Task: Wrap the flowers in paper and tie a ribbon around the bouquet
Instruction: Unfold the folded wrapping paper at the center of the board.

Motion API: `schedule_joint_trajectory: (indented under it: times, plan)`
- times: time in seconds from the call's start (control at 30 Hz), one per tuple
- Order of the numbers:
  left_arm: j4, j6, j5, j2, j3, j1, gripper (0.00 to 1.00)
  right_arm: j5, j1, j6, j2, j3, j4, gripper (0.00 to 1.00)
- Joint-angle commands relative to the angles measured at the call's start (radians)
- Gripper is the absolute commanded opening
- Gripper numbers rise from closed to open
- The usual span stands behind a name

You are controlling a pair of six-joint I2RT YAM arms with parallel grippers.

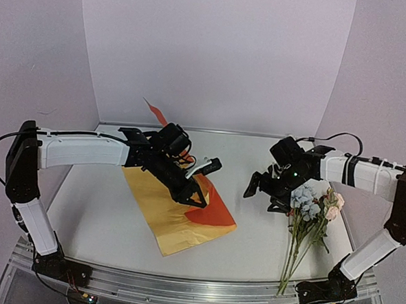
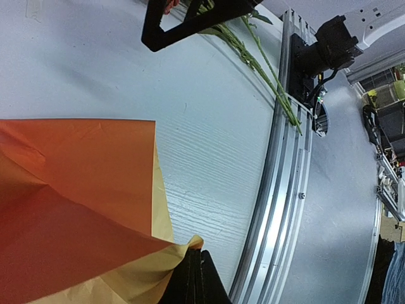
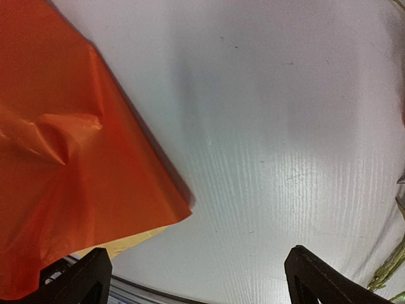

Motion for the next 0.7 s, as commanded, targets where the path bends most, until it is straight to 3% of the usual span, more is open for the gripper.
schedule_joint_trajectory:
  times: [0.0, 0.3, 0.5, 0.67]
  plan:
    - [0.031, 0.021, 0.053, -0.061, -0.012, -0.008, 0.00, -0.095, 0.001, -0.021, 0.039, 0.170, 0.031, 0.98]
    - [0.014, 0.026, 0.145, -0.143, -0.072, -0.017, 0.00, -0.259, 0.018, 0.126, 0.290, 0.508, 0.135, 0.98]
    - [-0.100, 0.073, 0.186, -0.177, -0.046, -0.021, 0.00, -0.298, 0.070, 0.179, 0.436, 0.711, 0.172, 0.98]
    - [-0.226, 0.142, 0.254, -0.193, -0.004, -0.021, 0.00, -0.279, 0.088, 0.210, 0.473, 0.767, 0.209, 0.98]
